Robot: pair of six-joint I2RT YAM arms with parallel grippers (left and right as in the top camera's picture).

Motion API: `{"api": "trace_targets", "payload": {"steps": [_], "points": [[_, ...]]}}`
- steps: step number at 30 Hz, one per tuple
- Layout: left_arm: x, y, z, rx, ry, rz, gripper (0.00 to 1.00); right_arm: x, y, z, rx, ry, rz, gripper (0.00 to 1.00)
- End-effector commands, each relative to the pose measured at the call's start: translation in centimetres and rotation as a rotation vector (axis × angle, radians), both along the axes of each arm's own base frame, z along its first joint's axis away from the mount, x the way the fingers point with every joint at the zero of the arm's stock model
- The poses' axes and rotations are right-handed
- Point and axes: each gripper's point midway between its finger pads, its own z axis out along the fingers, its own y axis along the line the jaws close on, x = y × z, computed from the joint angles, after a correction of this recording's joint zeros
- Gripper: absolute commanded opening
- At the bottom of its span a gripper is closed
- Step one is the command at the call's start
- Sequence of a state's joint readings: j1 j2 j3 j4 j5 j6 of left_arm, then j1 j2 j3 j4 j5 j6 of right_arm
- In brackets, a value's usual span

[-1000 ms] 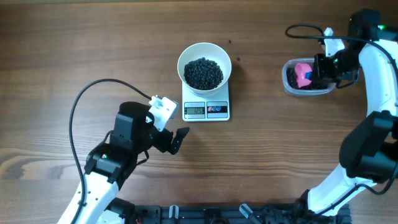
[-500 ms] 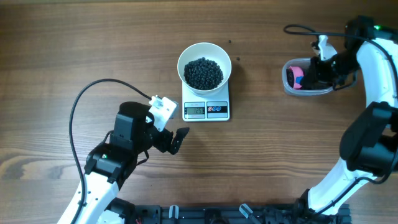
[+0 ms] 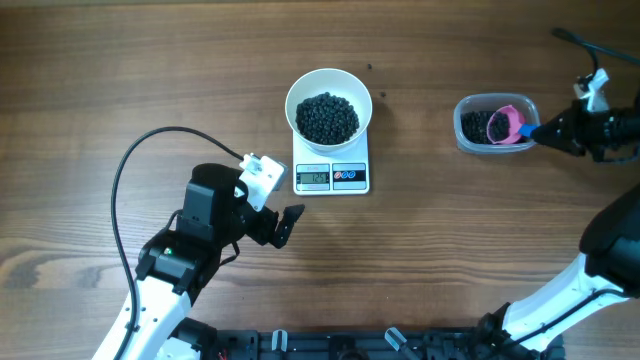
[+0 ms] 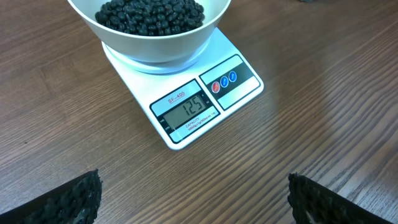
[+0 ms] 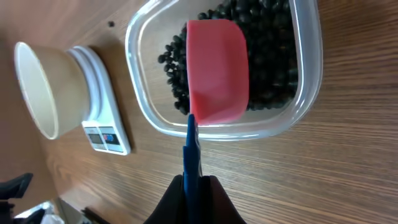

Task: Scoop item into bowl and weigh 150g on scale
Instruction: 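Move the scoop back into the bean tub and scoop beans, then carry the scoop over the white bowl and start tipping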

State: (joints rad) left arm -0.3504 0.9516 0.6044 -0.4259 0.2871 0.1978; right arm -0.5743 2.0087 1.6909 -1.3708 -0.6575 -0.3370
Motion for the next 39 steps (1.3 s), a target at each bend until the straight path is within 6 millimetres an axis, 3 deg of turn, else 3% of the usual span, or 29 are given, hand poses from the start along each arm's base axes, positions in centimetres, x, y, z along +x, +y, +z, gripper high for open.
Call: {"api": "trace_targets", "payload": {"steps": [1, 7, 16, 23, 35, 39], "points": [[-0.1, 0.0, -0.2, -0.002, 0.003, -0.011, 1.00, 0.5, 0.0, 0.9, 0.106, -0.088, -0.010, 0.04], [-0.1, 0.0, -0.2, -0.002, 0.003, -0.011, 1.00, 0.4, 0.6, 1.5, 0.141, -0.117, 0.012, 0.04], [-0.1, 0.0, -0.2, -0.002, 0.003, -0.011, 1.00, 1.0, 3.7, 4.1, 0.295, -0.206, 0.053, 0.04], [-0.1, 0.0, -0.2, -0.002, 0.003, -0.011, 1.00, 2.6, 11.6, 5.5, 0.330, -0.206, 0.240, 0.05], [-0.1, 0.0, -0.2, -0.002, 0.003, -0.011, 1.00, 4.5, 24.9, 10.2, 0.324, -0.278, 0.505, 0.04], [-0.1, 0.0, -0.2, -0.002, 0.003, -0.011, 1.00, 4.8, 28.0, 8.7, 0.200, -0.277, 0.570, 0.04]]}}
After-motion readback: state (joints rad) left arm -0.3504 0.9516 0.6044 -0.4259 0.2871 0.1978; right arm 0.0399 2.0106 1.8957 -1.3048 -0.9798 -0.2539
